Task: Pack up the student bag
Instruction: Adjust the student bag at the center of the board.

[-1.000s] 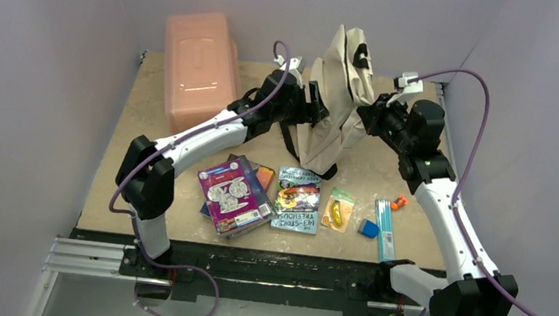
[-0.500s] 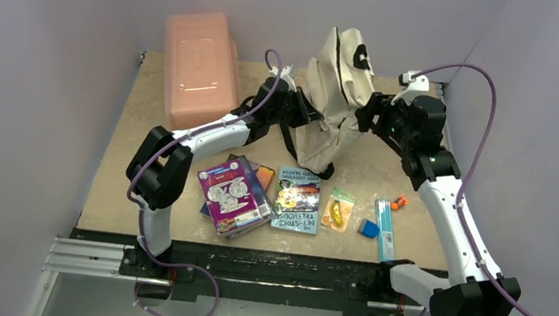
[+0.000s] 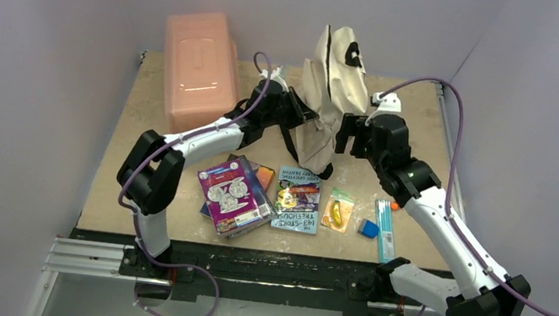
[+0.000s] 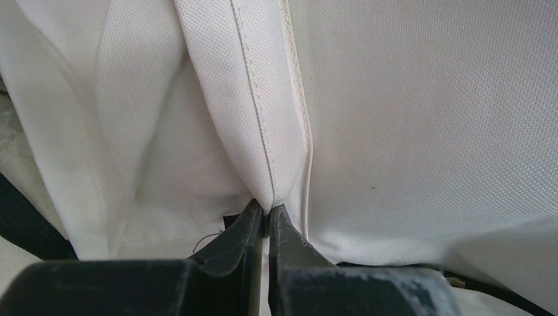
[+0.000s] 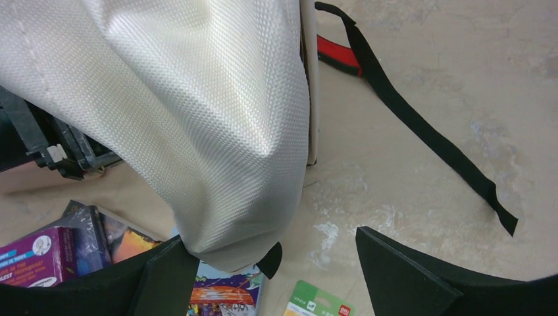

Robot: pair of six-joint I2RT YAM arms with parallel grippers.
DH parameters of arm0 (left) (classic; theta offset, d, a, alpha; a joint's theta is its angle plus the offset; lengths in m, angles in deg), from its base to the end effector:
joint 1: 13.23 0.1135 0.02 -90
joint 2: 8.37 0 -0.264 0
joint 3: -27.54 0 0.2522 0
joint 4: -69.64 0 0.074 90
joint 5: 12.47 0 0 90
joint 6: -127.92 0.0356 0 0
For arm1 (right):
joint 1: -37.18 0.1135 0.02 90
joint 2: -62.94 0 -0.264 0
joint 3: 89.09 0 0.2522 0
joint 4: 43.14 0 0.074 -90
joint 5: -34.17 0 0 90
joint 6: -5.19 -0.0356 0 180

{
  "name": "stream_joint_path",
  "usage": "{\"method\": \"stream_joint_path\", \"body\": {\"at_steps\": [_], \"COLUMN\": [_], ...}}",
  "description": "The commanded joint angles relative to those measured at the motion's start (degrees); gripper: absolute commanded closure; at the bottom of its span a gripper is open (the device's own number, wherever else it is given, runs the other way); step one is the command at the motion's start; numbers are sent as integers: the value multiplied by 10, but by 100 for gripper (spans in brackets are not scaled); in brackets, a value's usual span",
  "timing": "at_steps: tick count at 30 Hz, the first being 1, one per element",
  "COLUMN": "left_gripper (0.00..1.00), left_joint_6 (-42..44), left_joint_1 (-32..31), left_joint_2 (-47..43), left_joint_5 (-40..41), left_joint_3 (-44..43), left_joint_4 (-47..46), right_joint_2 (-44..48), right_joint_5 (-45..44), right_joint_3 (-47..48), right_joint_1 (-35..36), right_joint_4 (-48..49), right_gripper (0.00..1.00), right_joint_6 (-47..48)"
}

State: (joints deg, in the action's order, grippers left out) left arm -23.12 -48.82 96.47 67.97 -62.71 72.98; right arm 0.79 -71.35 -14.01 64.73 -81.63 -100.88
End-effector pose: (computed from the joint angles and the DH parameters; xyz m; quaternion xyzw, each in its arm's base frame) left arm 0.3507 -0.2583 0.2716 -0.1297 0.7969 -0.4826 0.3395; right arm 0.2173 0.1026 0.3566 -0.0122 0.8413 0.0902 0.5329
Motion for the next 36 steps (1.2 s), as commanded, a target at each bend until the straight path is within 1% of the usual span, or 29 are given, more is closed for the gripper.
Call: {"method": "stream_joint_path", "body": {"at_steps": [1, 2, 5, 7, 11, 13, 15, 16, 17, 19, 23, 24, 27, 31, 34, 36], "left_gripper": [100, 100, 100, 100, 100, 100, 100, 100, 100, 100, 100, 100, 100, 100, 100, 100], "left_joint_6": [-12, -8, 11, 18, 19, 23, 24, 23, 20, 8, -9, -10, -11, -20, -23, -25], "left_joint_1": [5, 6, 9, 13, 23, 26, 28, 29, 28, 29, 28, 29, 29, 29, 28, 28], "left_joint_2": [-42, -44, -50, -52, -58, -60, -60, -58, -55, -47, -36, -36, -35, -30, -26, -24], "left_joint_5": [12, 13, 16, 14, -2, -7, -16, -22, -30, -47, -61, -60, -60, -61, -64, -66], "left_joint_3": [-4, -4, -2, 0, 12, 15, 18, 18, 17, 18, 20, 21, 22, 24, 22, 21], "left_joint_4": [-10, -4, 12, 21, 9, 8, -1, -7, -14, -32, -51, -52, -55, -63, -67, -66], "right_joint_2": [2, 6, 33, 52, 53, 52, 50, 47, 44, 38, 40, 40, 44, 53, 45, 38], "right_joint_5": [-66, -70, -103, -122, -138, -108, -81, -76, -55, 12, 57, 59, 80, 125, 130, 141], "right_joint_3": [-28, -34, -59, -77, -89, -97, -97, -89, -81, -66, -30, -20, -4, 0, 7, 5], "right_joint_1": [7, 6, 3, -1, -37, -71, -91, -92, -91, -91, -91, -91, -89, -59, -11, 9], "right_joint_4": [49, 61, 94, 116, 104, 98, 87, 70, 58, 45, -3, -26, -52, -53, -42, -27], "right_gripper": [15, 20, 39, 49, 72, 77, 79, 79, 75, 66, 49, 48, 44, 39, 40, 43], "right_joint_6": [-11, -13, -12, -11, -26, -32, -32, -28, -15, 3, 2, -4, -31, -115, -165, -190]}}
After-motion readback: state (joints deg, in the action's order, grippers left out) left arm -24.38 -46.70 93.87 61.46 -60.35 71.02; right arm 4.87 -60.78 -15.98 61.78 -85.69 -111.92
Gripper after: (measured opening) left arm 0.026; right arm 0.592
